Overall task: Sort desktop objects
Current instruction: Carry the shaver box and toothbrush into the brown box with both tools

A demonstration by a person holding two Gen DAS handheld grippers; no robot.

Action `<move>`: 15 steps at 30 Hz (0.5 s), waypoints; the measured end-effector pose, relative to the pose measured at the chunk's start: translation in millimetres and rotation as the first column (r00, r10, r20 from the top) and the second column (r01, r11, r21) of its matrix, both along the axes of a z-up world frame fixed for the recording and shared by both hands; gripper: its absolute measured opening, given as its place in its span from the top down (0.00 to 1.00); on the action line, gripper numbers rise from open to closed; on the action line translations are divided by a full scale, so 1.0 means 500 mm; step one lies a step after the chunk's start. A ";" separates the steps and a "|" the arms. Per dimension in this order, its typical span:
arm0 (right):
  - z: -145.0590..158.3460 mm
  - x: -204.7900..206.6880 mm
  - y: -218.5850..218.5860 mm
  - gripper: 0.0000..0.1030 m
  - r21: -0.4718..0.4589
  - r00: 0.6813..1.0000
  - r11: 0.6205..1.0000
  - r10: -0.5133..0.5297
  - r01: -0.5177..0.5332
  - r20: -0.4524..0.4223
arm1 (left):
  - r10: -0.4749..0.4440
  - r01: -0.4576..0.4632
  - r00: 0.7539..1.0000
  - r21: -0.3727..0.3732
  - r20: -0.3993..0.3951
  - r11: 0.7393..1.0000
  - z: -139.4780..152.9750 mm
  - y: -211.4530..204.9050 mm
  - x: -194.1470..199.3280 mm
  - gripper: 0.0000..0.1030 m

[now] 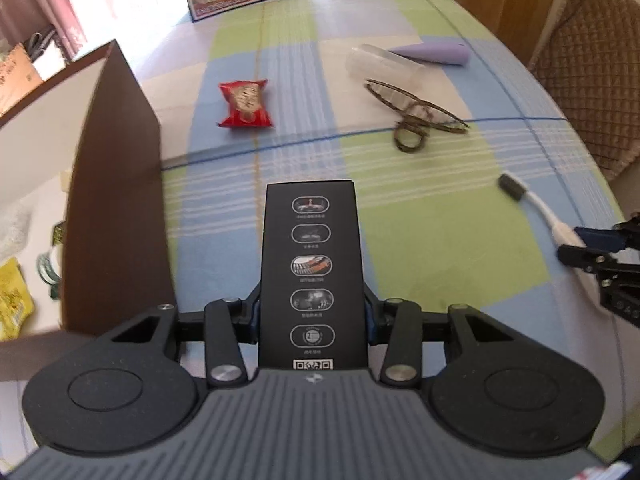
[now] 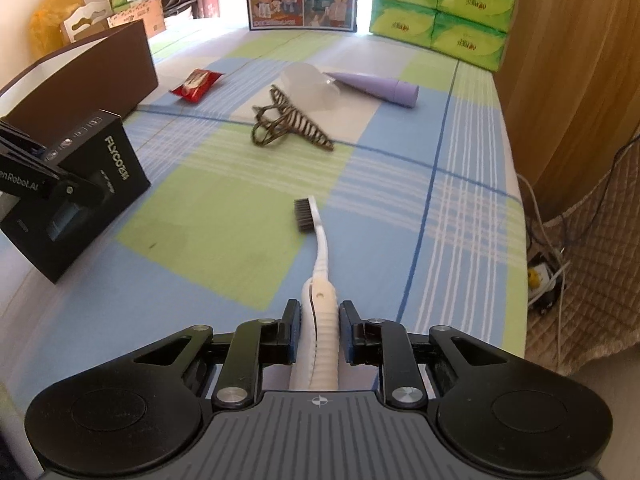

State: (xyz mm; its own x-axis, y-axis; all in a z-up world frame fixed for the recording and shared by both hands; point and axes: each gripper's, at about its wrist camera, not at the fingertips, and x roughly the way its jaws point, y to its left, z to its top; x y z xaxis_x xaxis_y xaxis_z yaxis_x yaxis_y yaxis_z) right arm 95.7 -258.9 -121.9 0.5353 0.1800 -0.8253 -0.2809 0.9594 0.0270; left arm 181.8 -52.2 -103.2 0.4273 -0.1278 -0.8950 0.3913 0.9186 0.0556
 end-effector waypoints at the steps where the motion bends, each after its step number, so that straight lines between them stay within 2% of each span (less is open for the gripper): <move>1: 0.001 -0.005 0.002 0.83 0.015 1.000 1.000 -0.005 0.005 -0.012 | -0.007 0.007 1.000 -0.006 -0.004 1.000 0.001 -0.001 -0.008 0.63; 4: 0.008 -0.019 0.009 0.83 0.074 0.999 0.997 -0.014 0.018 -0.052 | -0.013 0.013 1.000 -0.020 -0.017 1.000 0.005 0.003 -0.034 0.63; 8: 0.031 -0.034 0.036 0.83 0.119 0.998 0.993 0.013 -0.006 -0.056 | -0.007 0.006 1.000 -0.056 -0.012 0.998 0.028 0.027 -0.061 0.63; 15: 0.107 -0.031 0.106 0.83 0.181 0.997 0.981 0.073 -0.073 0.005 | 0.035 -0.030 0.998 -0.099 0.045 0.995 0.094 0.092 -0.099 0.63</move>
State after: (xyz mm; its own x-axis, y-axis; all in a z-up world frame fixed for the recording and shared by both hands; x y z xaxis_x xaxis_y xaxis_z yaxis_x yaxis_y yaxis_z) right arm 80.1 -206.1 -68.5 0.5136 0.3650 -0.7765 -0.3499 0.9154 0.1989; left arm 132.4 -6.0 -56.1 0.4737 -0.1992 -0.8578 0.3604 0.9327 -0.0176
